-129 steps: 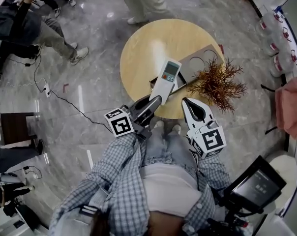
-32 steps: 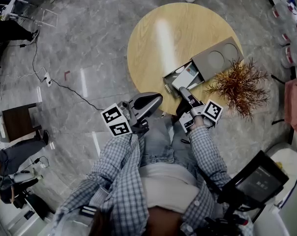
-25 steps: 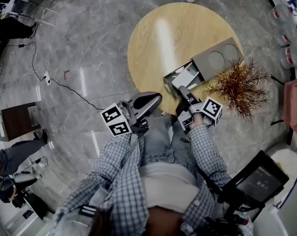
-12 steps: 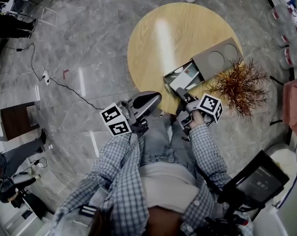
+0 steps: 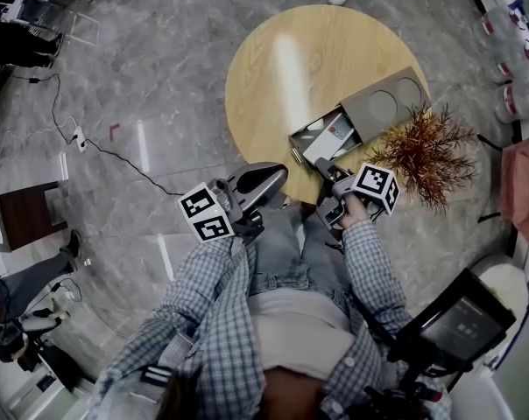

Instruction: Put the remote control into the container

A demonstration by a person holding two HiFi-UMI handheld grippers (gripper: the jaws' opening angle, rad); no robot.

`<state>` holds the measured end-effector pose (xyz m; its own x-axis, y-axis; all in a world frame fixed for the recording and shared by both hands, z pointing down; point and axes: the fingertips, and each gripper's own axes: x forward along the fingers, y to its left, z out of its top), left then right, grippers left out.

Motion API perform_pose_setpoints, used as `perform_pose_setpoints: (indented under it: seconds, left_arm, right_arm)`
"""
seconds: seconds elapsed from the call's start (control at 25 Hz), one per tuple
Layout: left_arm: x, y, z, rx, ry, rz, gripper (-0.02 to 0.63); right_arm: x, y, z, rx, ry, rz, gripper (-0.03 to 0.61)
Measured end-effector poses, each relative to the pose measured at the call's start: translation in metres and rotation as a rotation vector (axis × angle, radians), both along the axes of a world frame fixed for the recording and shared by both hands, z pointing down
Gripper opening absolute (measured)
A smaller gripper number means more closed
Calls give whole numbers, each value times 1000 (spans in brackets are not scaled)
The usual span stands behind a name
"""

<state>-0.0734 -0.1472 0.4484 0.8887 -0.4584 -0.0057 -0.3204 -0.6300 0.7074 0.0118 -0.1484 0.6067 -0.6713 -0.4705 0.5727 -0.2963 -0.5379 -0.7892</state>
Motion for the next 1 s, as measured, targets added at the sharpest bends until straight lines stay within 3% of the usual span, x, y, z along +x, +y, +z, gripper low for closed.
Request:
perform_pose_setpoints:
  seconds: [0.32,1.0]
  left_arm:
    - [0,0,1,1,5,-4,8]
    - [2,0,2,2,5,-7,8]
  right_arm:
    - [-2,9,4,8,69,-89,86]
    - [-3,9,3,31,24,-61,86]
